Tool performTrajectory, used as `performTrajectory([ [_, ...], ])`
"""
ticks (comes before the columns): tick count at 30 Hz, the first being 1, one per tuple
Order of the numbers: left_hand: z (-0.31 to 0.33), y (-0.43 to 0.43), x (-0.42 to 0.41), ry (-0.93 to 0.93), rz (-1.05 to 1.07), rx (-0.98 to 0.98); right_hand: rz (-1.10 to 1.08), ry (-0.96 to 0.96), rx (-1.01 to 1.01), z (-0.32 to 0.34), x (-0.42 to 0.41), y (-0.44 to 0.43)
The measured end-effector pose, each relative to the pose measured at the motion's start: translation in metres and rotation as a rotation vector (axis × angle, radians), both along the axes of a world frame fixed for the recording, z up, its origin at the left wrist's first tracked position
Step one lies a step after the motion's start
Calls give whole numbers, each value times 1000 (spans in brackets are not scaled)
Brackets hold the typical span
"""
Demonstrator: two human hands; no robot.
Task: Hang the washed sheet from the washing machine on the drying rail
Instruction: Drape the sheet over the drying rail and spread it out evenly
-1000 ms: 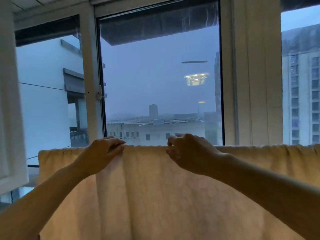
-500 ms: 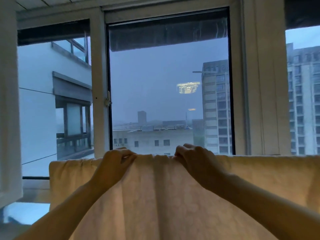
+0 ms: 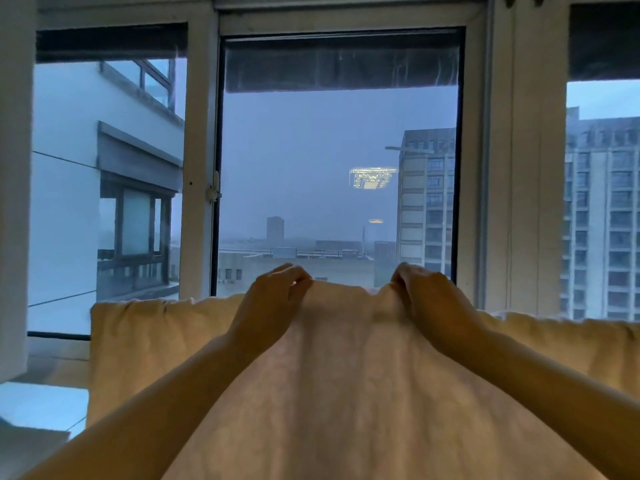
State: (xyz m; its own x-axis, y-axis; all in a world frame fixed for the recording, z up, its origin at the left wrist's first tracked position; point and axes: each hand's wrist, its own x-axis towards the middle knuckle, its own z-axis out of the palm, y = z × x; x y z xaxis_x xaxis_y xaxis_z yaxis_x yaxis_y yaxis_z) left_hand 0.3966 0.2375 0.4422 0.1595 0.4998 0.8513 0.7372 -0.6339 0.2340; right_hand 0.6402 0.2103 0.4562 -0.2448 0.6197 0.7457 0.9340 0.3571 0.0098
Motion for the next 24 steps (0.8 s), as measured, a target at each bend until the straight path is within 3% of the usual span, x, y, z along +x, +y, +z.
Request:
performTrajectory([
  [4, -13, 1, 16, 151, -149, -25, 10, -114, -32, -10, 17, -4],
  [8, -10, 5, 16, 146, -168, -27, -64, -121, 33, -7, 26, -7],
  [19, -16, 12, -64, 65, 76, -220, 121, -65, -61, -5, -16, 5],
  [24, -21, 6, -88, 74, 119, -200, 239, -125, -24, -10, -44, 15],
])
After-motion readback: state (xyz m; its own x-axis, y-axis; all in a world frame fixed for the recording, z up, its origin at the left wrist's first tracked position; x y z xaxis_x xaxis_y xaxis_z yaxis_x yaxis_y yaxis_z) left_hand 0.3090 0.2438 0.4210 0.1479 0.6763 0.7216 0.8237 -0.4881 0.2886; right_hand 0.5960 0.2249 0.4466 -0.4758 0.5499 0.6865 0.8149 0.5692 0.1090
